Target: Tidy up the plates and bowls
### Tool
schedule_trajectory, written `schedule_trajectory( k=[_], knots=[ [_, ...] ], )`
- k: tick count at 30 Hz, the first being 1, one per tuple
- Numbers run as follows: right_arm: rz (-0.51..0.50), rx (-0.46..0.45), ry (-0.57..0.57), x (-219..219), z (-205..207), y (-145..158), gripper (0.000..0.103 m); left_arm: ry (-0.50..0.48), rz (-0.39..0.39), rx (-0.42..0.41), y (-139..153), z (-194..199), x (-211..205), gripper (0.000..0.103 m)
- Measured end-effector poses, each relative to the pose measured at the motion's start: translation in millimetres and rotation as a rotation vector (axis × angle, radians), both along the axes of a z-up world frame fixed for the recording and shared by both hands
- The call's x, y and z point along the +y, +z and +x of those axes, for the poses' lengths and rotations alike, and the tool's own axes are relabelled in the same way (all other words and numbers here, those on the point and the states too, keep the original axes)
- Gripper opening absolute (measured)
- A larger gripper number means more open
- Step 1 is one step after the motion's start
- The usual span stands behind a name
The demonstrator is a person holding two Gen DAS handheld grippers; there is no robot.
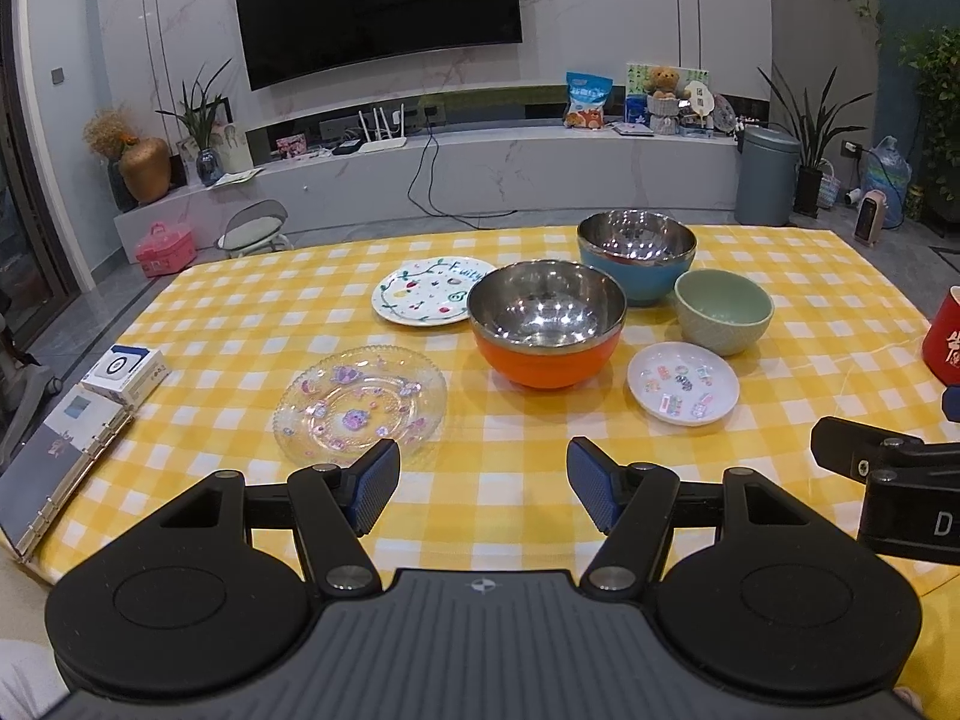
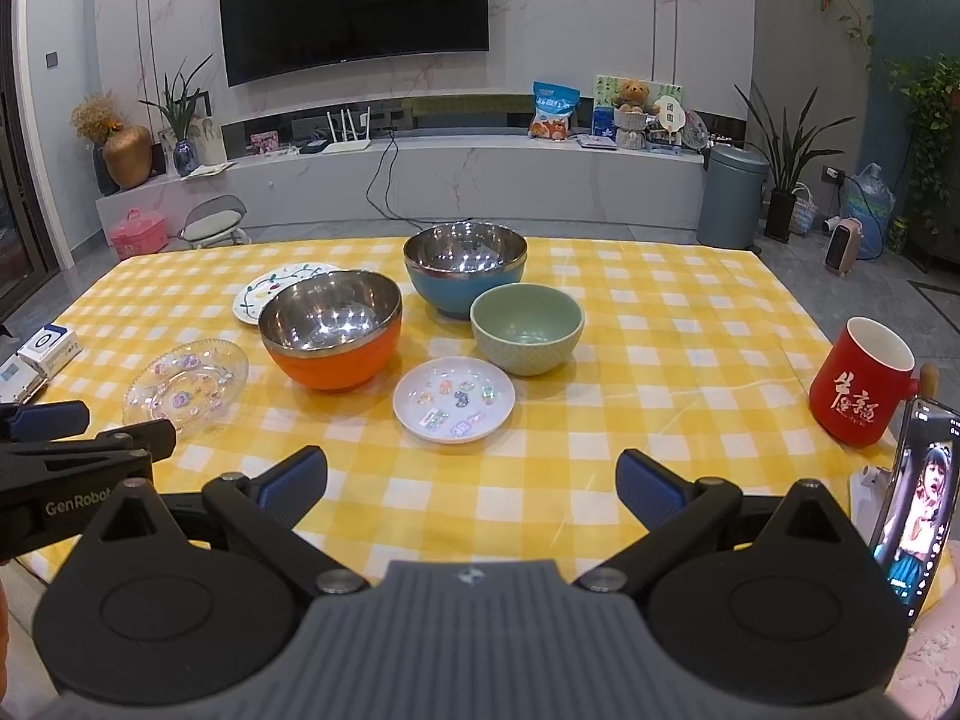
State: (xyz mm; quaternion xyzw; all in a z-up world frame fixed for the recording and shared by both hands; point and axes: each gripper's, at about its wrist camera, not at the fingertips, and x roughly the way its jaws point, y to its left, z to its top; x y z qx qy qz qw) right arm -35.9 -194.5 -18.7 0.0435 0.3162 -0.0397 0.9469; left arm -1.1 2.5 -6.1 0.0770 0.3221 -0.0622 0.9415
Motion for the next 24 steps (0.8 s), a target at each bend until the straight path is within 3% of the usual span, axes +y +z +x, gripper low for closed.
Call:
schedule_trajectory(
  k=[6, 11, 14, 19, 24],
  knots=[
    [0.007, -0.056, -0.007, -5, 4, 0, 0.099, -0.029, -0.026, -0.019, 3, 7, -5, 0.072],
    [0.02, -0.087, -0.018, -8, 15, -3, 0.089, -0.042, -0.061, -0.005, 1, 21, -9, 0.059],
    [0.041, -0.083, -0.025, -8, 26, -8, 0.08, -0.04, -0.094, 0.005, 0, 31, -8, 0.054],
    [0.075, -0.07, -0.04, -4, 45, -20, 0.062, 0.005, -0.128, 0.032, -5, 45, 1, 0.032],
    [0.142, -0.041, -0.007, 11, 64, -34, 0.046, 0.113, -0.126, 0.054, -13, 62, 27, 0.031]
  ],
)
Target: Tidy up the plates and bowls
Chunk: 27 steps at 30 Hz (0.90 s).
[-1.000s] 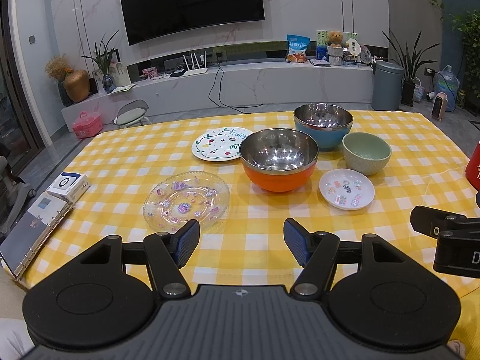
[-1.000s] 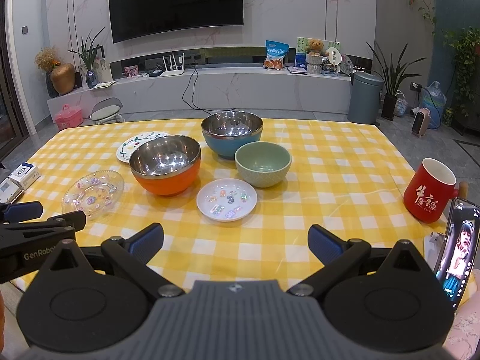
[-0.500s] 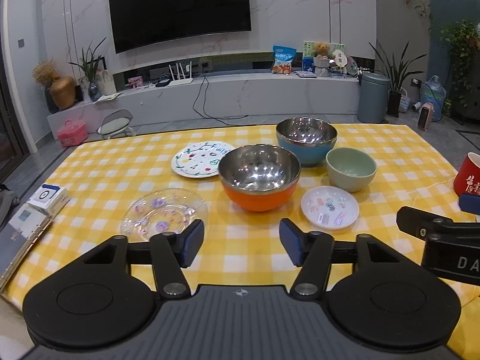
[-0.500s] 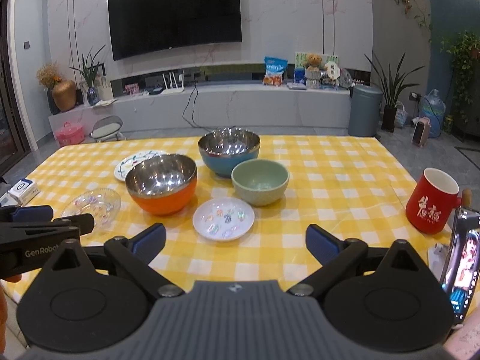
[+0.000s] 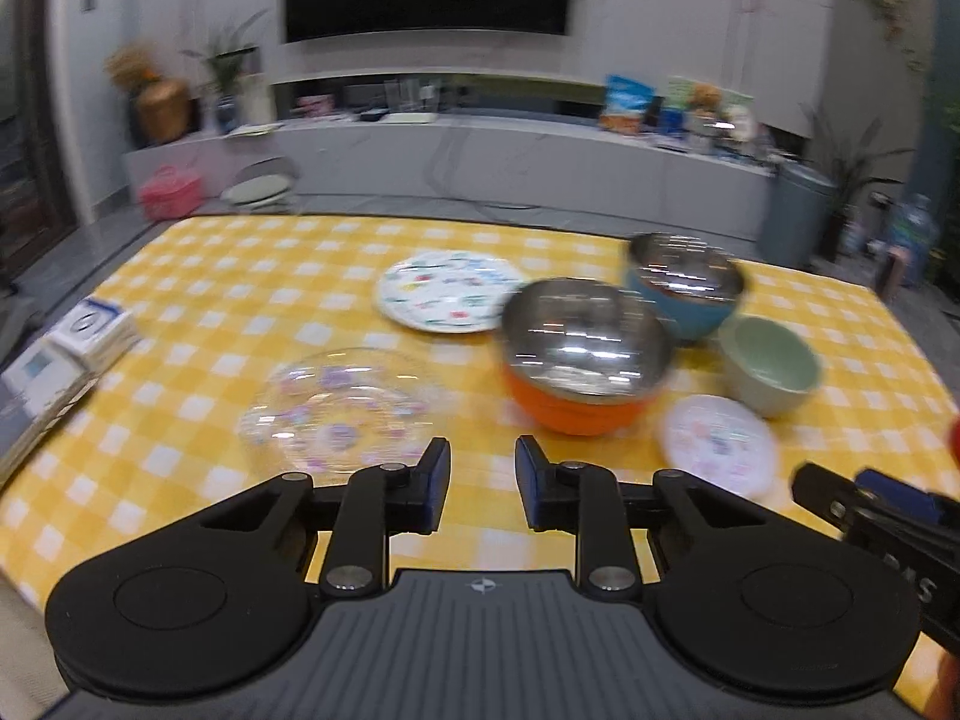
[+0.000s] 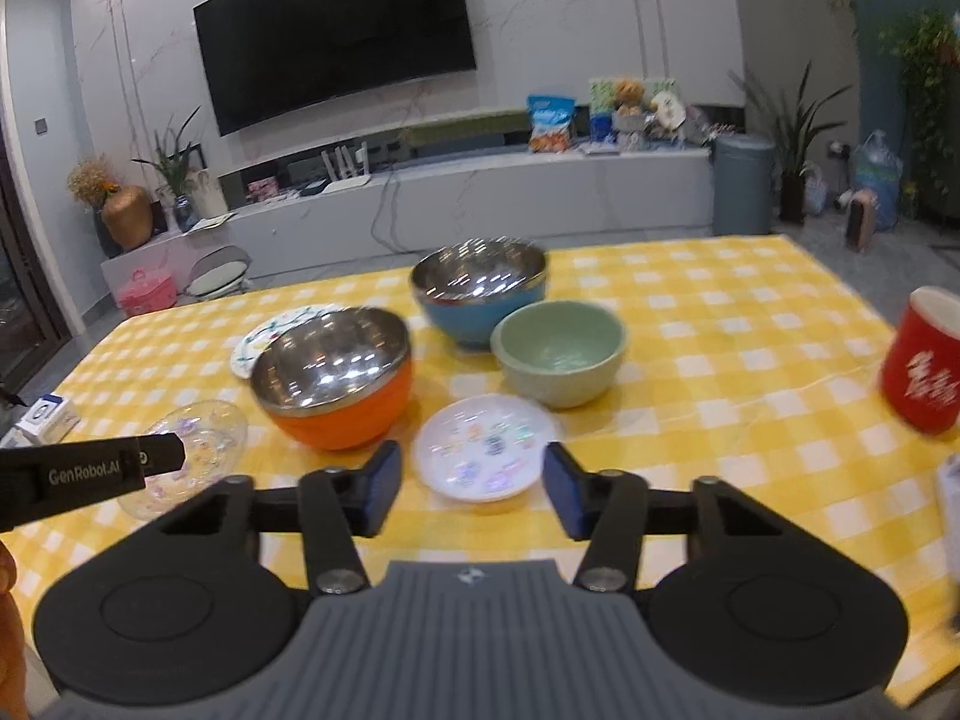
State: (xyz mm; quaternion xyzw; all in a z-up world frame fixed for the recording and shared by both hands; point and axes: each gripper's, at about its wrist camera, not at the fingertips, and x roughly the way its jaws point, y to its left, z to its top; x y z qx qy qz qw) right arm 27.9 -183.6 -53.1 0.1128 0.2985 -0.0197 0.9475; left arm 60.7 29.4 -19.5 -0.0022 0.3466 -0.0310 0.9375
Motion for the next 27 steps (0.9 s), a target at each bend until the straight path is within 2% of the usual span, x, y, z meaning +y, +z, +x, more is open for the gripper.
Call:
schedule_trajectory(
  k=[5, 7, 11, 15, 18, 22, 27],
  knots=[
    [0.082, 0.029, 0.09, 28, 21, -14, 0.033, 0.103, -0.016, 0.028, -9, 16, 34, 0.032],
    [0.103, 0.035, 0.112, 41, 30, -20, 0.026, 0.139, -0.034, 0.046, -15, 22, 48, 0.037],
    [0.194, 0.036, 0.154, 62, 49, -34, 0.026, 0.217, -0.099, 0.068, -25, 32, 74, 0.042],
    [0.208, 0.078, 0.173, 82, 73, -44, 0.026, 0.3, -0.157, 0.086, -38, 43, 96, 0.054],
    [0.223, 0.09, 0.191, 96, 87, -48, 0.026, 0.339, -0.22, 0.111, -47, 51, 106, 0.058],
    [0.233, 0.105, 0.199, 109, 104, -54, 0.028, 0.36, -0.212, 0.133, -56, 57, 107, 0.059],
    [0.252, 0.13, 0.207, 118, 124, -67, 0.031, 0.393, -0.247, 0.16, -68, 64, 114, 0.059]
  ],
)
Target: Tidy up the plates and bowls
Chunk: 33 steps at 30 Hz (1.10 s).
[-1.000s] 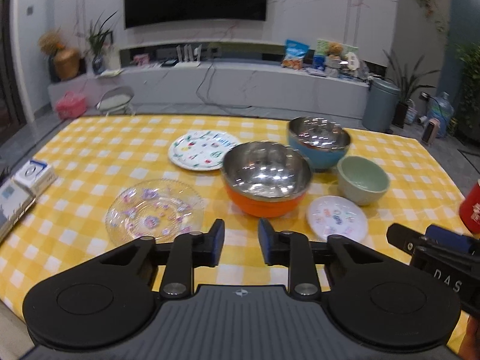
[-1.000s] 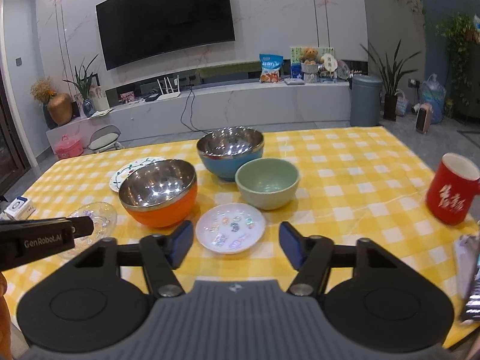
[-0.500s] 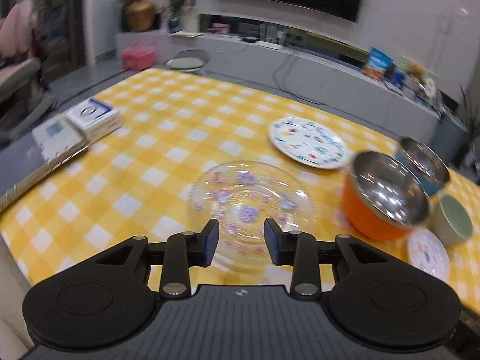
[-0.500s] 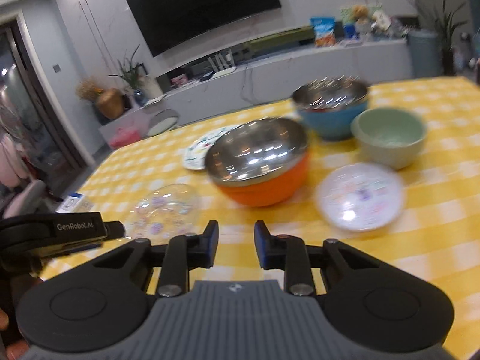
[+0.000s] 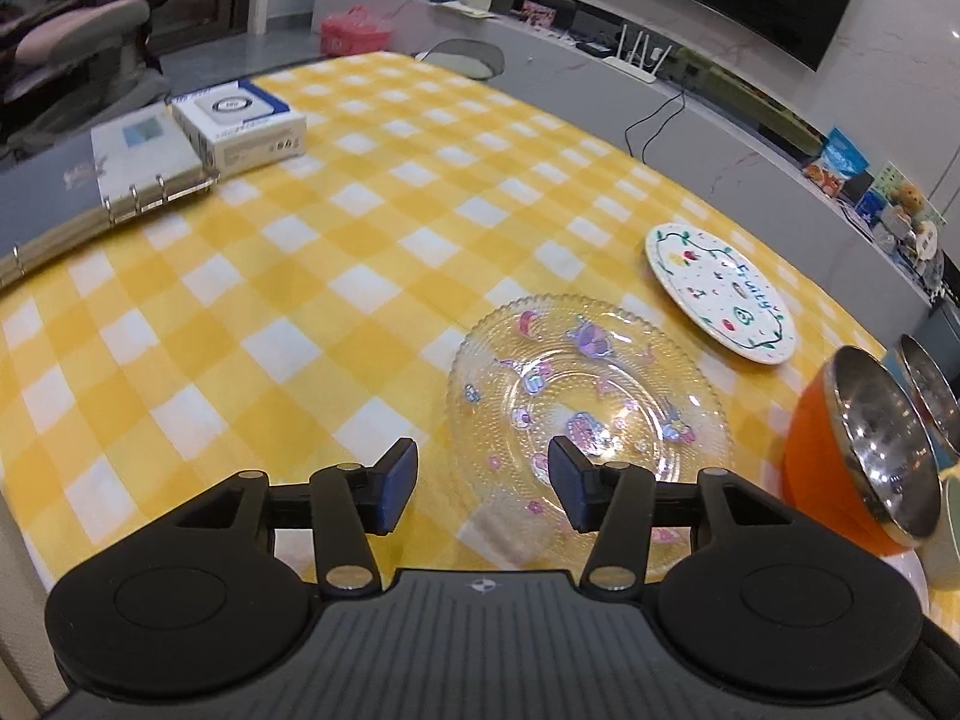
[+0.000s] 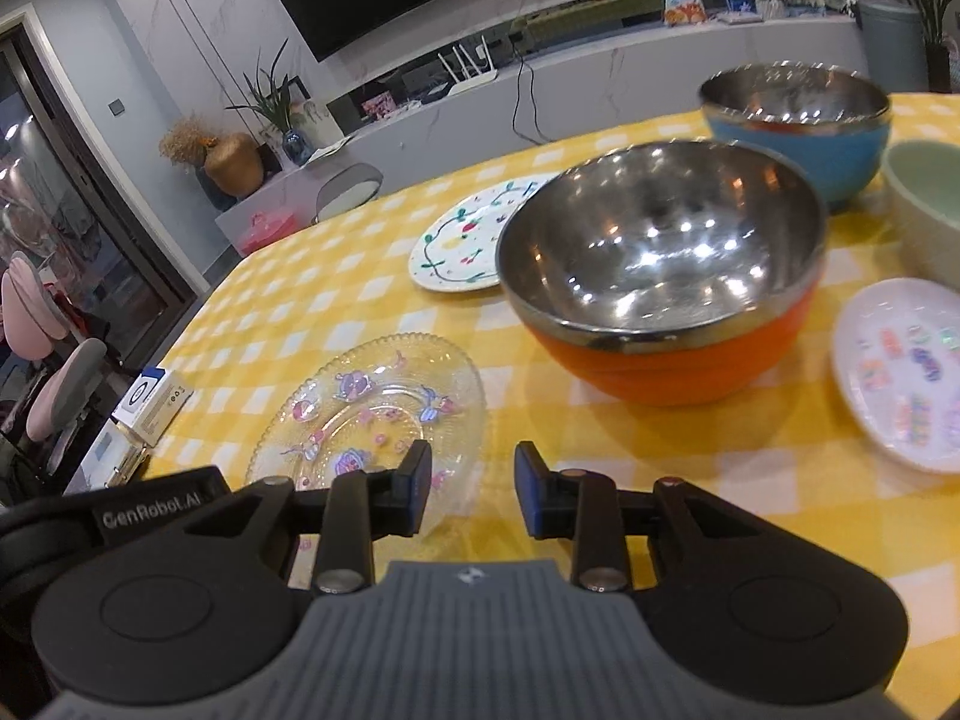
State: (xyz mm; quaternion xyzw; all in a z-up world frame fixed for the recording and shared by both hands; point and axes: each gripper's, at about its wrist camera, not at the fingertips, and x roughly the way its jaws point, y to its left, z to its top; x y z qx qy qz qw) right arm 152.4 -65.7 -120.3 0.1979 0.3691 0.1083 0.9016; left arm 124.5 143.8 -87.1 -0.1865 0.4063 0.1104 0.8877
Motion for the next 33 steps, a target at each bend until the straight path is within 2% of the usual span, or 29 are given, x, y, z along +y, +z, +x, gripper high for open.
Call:
schedule_trajectory(
  k=[5, 8, 13, 15, 22, 27, 28, 29, 31, 33],
  knots=[
    [0.019, 0.005, -0.001, 0, 11, -10, 0.028, 0.0, -0.001, -0.013, -5, 3, 1, 0.058],
    [0.022, -0.001, 0.007, 2, 17, -11, 0.025, 0.009, -0.005, -0.021, -6, 4, 2, 0.052],
    [0.001, 0.003, 0.004, 11, 26, -14, 0.012, 0.017, 0.014, -0.022, -7, 8, 2, 0.028],
    [0.007, 0.01, -0.004, 12, 28, -14, 0.01, 0.013, 0.01, -0.03, -6, 8, 3, 0.019],
    [-0.018, 0.039, -0.006, 13, 29, -8, 0.006, 0.013, 0.055, -0.035, -1, 5, 1, 0.01],
    [-0.02, 0.048, -0.002, 15, 22, -4, 0.004, 0.004, 0.085, -0.042, 6, 0, -1, 0.01],
    [-0.022, 0.051, -0.005, 15, 20, -3, 0.004, 0.002, 0.086, -0.043, 8, -1, -1, 0.009],
    [-0.023, 0.053, -0.006, 15, 18, -2, 0.004, -0.009, 0.077, -0.051, 9, -3, -1, 0.002],
    [-0.002, 0.061, 0.002, 13, 12, 0, 0.003, -0.052, 0.019, -0.062, 14, -5, -2, 0.0],
    [0.003, 0.073, 0.008, 14, 6, 2, 0.003, -0.064, 0.043, -0.073, 19, -9, -8, 0.0]
  ],
)
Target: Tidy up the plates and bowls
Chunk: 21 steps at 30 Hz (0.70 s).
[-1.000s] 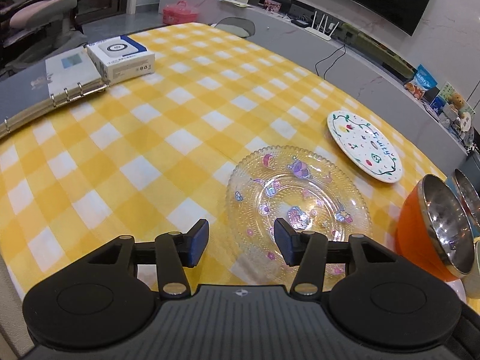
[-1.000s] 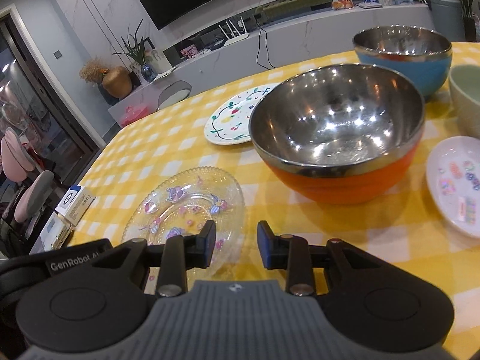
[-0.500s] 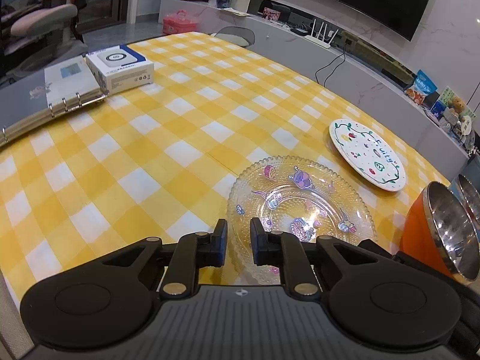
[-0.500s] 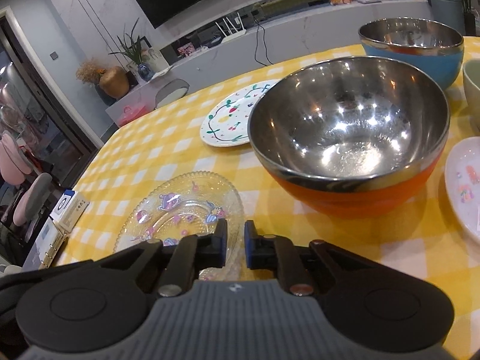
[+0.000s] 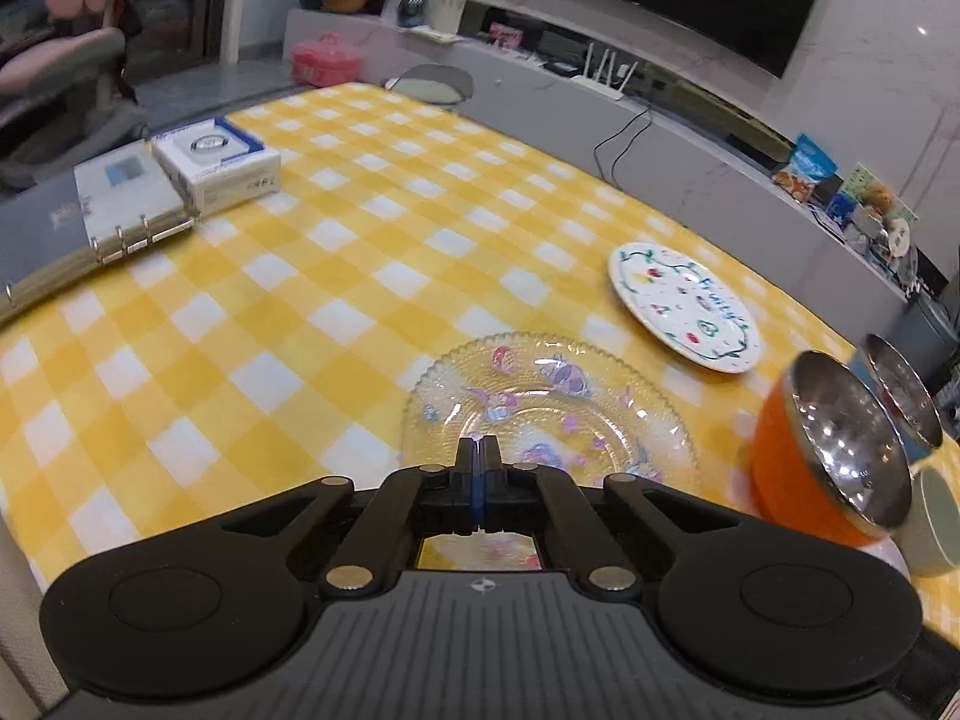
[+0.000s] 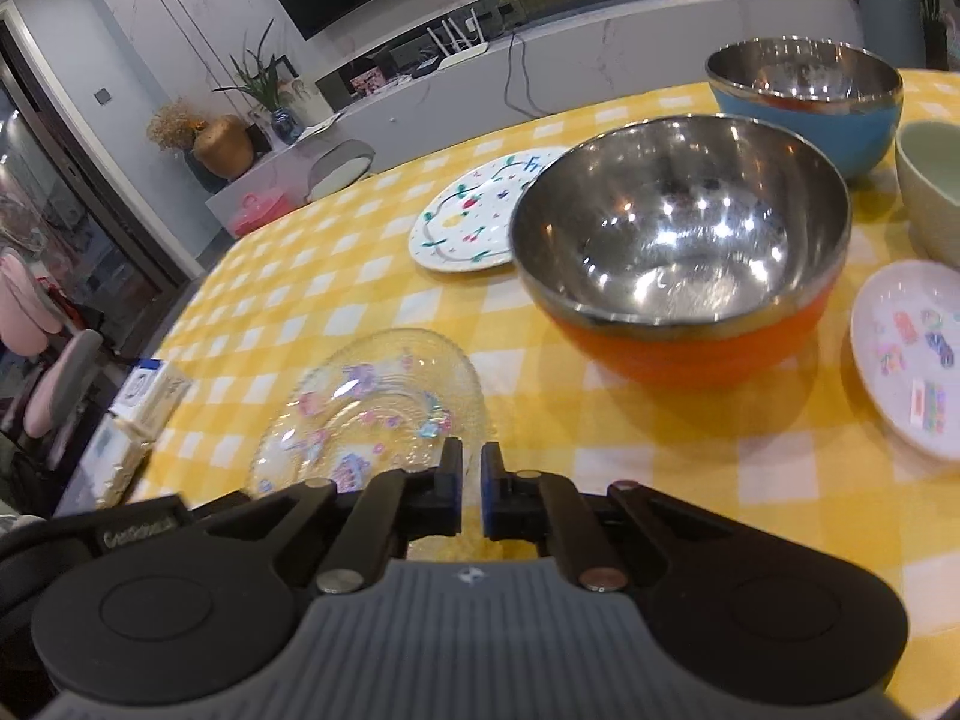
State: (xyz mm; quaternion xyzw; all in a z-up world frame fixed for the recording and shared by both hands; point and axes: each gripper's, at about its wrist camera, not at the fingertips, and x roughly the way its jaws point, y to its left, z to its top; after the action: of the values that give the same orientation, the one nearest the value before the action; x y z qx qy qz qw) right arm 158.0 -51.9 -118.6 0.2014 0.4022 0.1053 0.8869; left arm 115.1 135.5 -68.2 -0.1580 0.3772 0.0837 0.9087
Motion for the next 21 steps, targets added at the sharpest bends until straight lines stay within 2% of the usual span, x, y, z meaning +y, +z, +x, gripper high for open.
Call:
schedule_trajectory(
  k=[3, 5, 7, 10, 12, 15, 18, 21],
  knots=[
    [-0.019, 0.049, -0.029, -1, -10, -2, 0.003, 0.003, 0.016, 0.011, 3, -5, 2, 0.0],
    [-0.003, 0.05, -0.044, -7, -16, -4, 0.003, 0.016, 0.012, 0.027, 5, -5, 12, 0.005],
    [-0.022, 0.049, -0.062, -12, -22, -3, 0.003, 0.021, 0.018, 0.049, 4, -3, 23, 0.02],
    [-0.034, 0.046, -0.088, -17, -30, -2, 0.002, 0.062, -0.011, 0.062, -1, -6, 33, 0.022],
    [-0.043, 0.042, -0.095, -19, -33, -1, 0.002, 0.056, -0.044, 0.068, -5, -7, 35, 0.025],
    [-0.059, 0.008, -0.077, -19, -35, 2, 0.01, 0.033, -0.063, 0.06, -8, -7, 30, 0.027],
    [-0.059, -0.012, -0.083, -20, -35, 1, 0.024, 0.018, -0.07, 0.058, -13, -5, 25, 0.028],
    [-0.049, -0.01, -0.093, -22, -30, -3, 0.024, 0.015, -0.079, 0.069, -18, -3, 24, 0.028]
  ],
)
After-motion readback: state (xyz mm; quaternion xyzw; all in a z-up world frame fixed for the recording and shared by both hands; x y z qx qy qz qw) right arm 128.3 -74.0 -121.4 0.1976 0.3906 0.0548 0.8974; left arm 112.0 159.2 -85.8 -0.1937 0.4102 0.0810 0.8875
